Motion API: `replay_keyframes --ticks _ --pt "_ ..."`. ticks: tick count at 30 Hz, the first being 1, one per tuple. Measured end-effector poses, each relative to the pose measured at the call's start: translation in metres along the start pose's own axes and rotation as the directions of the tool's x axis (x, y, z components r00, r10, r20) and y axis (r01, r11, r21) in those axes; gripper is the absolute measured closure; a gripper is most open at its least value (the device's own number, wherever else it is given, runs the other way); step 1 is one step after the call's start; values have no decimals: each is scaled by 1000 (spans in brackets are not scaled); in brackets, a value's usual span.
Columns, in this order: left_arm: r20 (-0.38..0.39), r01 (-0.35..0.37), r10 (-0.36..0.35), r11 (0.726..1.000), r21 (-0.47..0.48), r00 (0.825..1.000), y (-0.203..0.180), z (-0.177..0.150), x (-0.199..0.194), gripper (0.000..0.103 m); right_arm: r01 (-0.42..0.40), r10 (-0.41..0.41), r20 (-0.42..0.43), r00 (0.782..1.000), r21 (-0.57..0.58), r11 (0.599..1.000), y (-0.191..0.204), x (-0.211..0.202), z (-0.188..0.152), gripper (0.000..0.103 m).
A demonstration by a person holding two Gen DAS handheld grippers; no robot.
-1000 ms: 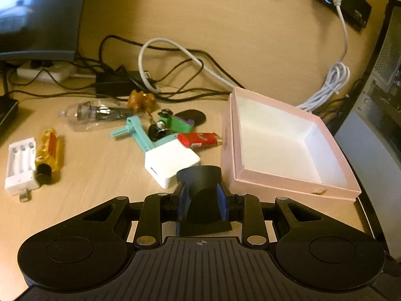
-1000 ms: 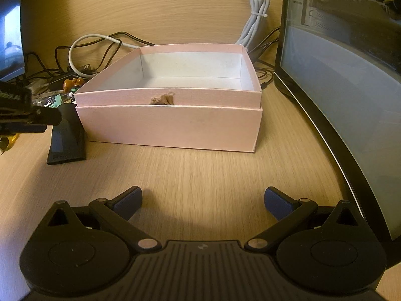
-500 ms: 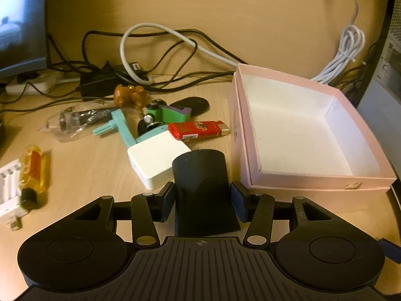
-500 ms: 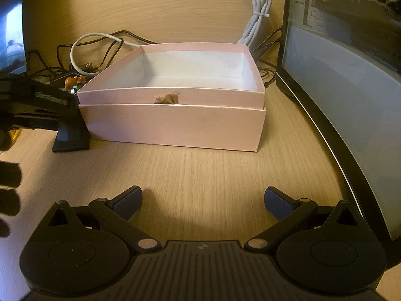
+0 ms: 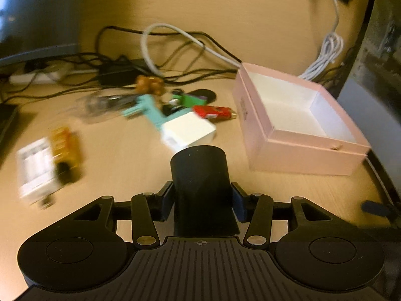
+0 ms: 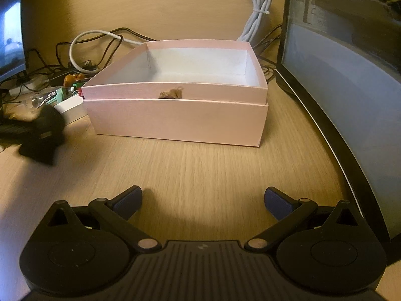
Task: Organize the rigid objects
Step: 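Carry the black nozzle with the left gripper while the right gripper grasps the brown dog figurine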
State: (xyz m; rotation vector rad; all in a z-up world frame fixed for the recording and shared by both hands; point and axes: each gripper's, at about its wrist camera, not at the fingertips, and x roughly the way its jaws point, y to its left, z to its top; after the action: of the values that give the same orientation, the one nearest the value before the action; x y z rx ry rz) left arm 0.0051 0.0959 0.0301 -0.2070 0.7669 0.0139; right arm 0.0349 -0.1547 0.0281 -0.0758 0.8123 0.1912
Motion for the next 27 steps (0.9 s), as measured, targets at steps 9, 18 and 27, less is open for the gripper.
replay_keyframes --ticks 9,18,27 --pt "-69 37 -46 991 -127 997 94 -36 -85 51 -275 276 41 960 -37 961 82 -15 60 10" --pt "-31 -15 11 988 -155 999 166 -47 -148 51 -307 319 71 945 -140 941 209 82 151 25" --pt "-17 -51 49 977 -207 999 219 -58 -175 51 -201 203 5 979 -120 972 241 142 164 56"
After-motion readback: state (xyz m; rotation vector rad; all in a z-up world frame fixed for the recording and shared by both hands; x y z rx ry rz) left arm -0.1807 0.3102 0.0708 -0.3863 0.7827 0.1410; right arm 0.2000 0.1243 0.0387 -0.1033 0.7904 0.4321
